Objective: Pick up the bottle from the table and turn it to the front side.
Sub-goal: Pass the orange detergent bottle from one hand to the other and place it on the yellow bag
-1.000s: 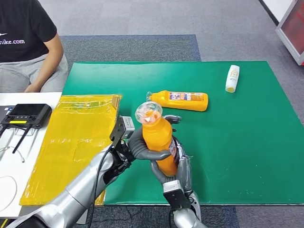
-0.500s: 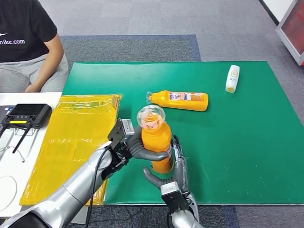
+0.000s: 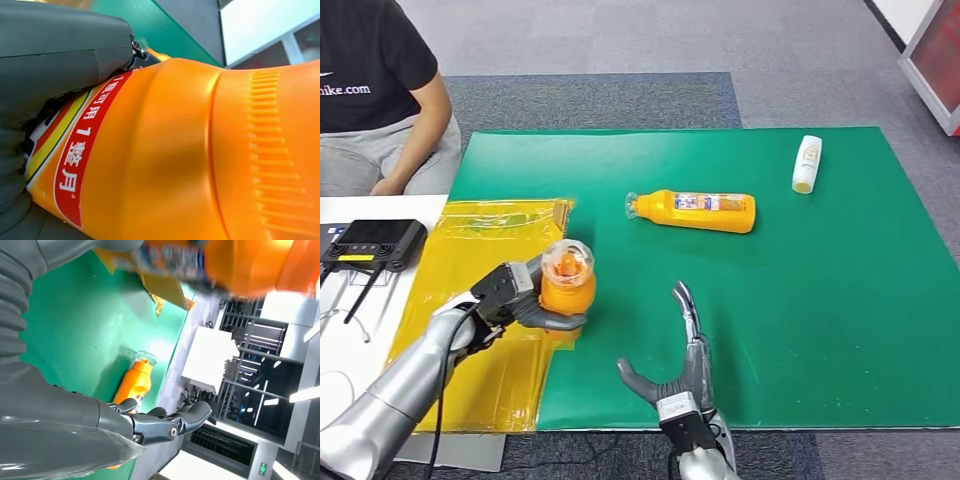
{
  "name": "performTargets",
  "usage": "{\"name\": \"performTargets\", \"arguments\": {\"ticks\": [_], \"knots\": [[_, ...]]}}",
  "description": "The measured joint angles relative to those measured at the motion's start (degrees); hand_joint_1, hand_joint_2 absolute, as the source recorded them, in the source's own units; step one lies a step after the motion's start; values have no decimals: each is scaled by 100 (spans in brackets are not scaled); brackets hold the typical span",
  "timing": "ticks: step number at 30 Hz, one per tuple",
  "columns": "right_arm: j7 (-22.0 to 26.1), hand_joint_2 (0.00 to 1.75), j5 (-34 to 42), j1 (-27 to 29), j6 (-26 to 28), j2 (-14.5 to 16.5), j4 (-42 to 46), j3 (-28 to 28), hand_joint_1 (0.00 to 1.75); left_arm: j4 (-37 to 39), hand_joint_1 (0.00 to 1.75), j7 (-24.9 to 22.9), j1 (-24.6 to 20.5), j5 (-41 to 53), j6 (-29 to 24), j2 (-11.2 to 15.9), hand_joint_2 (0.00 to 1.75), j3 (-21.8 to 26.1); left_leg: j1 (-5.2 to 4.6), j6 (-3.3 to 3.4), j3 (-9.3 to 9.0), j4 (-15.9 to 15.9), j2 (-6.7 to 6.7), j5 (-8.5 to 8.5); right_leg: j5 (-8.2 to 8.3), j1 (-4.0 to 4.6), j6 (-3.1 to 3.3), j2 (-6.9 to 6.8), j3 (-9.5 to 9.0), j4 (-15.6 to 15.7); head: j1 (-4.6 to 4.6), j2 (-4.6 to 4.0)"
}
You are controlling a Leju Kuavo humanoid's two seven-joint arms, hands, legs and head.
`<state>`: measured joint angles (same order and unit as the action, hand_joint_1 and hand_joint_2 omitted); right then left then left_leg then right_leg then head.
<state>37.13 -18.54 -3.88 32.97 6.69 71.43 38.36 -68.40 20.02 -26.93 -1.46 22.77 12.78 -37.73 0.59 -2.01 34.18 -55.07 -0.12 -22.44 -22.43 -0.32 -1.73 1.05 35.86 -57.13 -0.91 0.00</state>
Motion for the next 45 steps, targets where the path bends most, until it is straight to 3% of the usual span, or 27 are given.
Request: {"name": "performTargets", "arguments": {"ticks": [10,21,24,30,31,35,40,45], "knots": [[10,175,61,35,-185,4,-4,-17,0,-541,175,-17,313,327,296,1256,175,454,1,-4,4,0,2,3,1,3,4,0,9,0,0,0],[-15,175,73,39,-300,33,-73,-27,0,-596,175,-101,316,1146,35,1805,175,357,1,-5,4,0,1,4,3,3,6,0,9,0,0,0],[-43,175,44,40,-337,33,-90,-27,0,-526,172,-82,345,1296,-109,1765,175,317,1,-5,4,0,1,3,3,3,6,0,9,0,1,0],[-80,175,7,30,-384,33,-113,-14,0,-216,140,21,329,1596,-570,1360,175,264,-2,-4,1,0,-13,4,1,-2,4,-18,-3,1,0,0],[-90,175,6,27,-388,33,-115,-9,0,-152,130,38,324,1663,-673,1255,175,262,-2,-3,1,0,-17,4,1,-3,3,-22,-6,1,-1,0],[-112,175,3,22,-392,33,-118,15,0,56,51,51,311,1823,-985,873,175,265,-3,3,-3,0,-30,10,2,-3,2,-38,-16,2,1,0],[-128,175,8,19,-401,33,-138,39,0,250,22,-19,336,2188,-1507,469,175,271,-3,4,-5,0,-36,20,9,-4,5,-45,-21,2,-1,0],[-154,175,20,27,-421,30,-144,54,0,503,24,-148,481,2526,-1897,87,175,286,-3,2,1,-1,-34,23,17,-3,13,-43,-9,2,-1,0]]}}
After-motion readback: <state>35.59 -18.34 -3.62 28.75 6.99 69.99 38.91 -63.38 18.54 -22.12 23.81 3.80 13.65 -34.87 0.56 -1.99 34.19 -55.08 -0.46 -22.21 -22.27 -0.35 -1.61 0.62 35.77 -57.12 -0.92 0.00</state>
